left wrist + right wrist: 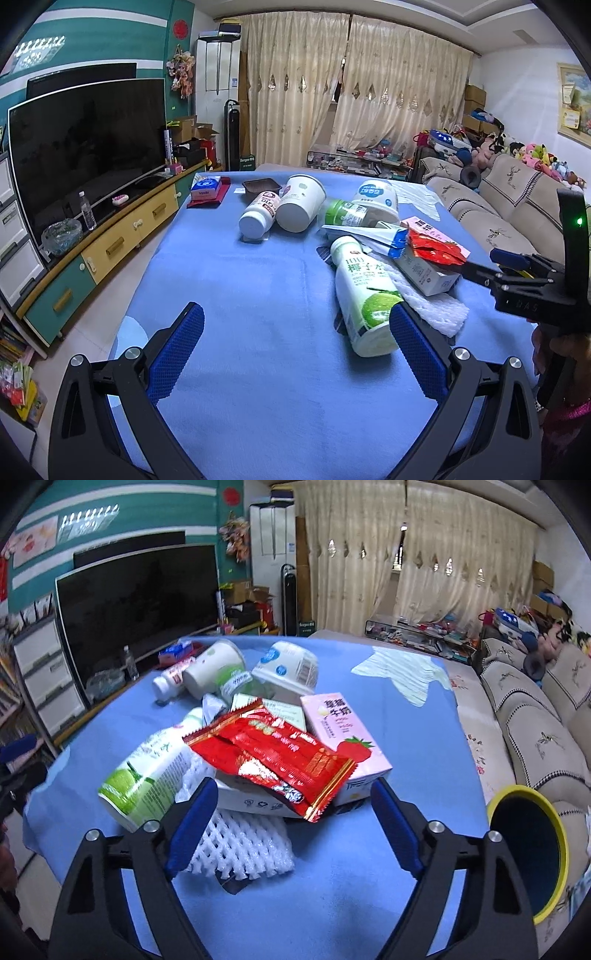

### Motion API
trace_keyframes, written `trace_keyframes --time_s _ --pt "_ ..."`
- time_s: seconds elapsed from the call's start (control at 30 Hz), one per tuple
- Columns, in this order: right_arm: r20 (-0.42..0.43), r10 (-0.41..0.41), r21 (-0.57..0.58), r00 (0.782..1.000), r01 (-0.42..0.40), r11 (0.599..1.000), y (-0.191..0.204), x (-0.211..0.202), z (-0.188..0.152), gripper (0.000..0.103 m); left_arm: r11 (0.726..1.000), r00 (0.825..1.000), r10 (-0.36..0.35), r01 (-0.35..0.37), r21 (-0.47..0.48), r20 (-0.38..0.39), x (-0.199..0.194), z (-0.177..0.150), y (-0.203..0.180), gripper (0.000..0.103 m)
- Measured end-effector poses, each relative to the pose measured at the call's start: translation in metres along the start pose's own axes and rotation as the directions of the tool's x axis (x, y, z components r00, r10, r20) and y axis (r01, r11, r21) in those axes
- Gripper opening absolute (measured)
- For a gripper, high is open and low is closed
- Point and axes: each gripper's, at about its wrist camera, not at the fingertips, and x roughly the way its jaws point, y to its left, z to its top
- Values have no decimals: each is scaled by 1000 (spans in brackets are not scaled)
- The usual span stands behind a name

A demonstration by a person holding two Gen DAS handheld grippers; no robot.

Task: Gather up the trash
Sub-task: 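Grasp the red snack packet with the right gripper, then open the right gripper over the yellow bin while the left gripper reaches for the coconut bottle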

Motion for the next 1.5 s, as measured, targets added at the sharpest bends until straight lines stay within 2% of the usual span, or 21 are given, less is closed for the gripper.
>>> trace_keyframes --time_s 0.3,0.37,0.4,0.47,0.53,0.57,0.6,0.87,0.97,1.07,1.17,1.33,1.5 --pt "-26 -23 -81 999 21 996 9 22 6 66 1000 1000 -6 5 -24 -24 17 0 6 99" --pt "-22 -27 -97 999 25 995 11 25 10 53 1000 1000 -5 4 -25 -26 18 0 6 99" --pt "-25 -29 -103 999 26 994 11 27 12 49 1000 1000 -5 4 -27 -28 19 1 7 99" --pt "-30 -28 -110 999 24 994 11 30 14 33 1000 999 -6 5 -31 -32 22 1 7 99" --pt "-23 -22 -109 999 19 994 10 31 16 21 999 999 -5 4 -33 -34 23 1 7 99" --pt "-15 -21 -105 1000 19 994 9 30 17 8 999 999 -5 4 -33 -35 25 1 6 99" --pt "-8 -18 -99 1000 17 995 8 28 18 4 999 999 -5 3 -33 -36 25 0 7 99" --pt "63 80 46 995 -83 996 -24 0 23 1 1000 999 -9 8 -23 -44 32 -1 2 99" --pt "87 71 123 994 -81 989 -48 -15 20 1 1000 999 -19 18 -20 -48 34 -1 -1 99" --pt "96 -11 216 995 -10 976 -86 -29 11 1 1000 998 -28 27 -15 -52 35 -2 -5 99" --pt "71 -108 336 992 78 939 -135 -38 -6 1 999 997 -38 38 -4 -61 37 -4 -11 99" --pt "-11 -244 490 970 218 844 -205 -44 -44 1 999 996 -50 51 16 -74 43 -4 -24 99" --pt "-66 -306 573 950 287 768 -246 -42 -75 1 997 994 -65 69 41 -85 50 -2 -40 99"
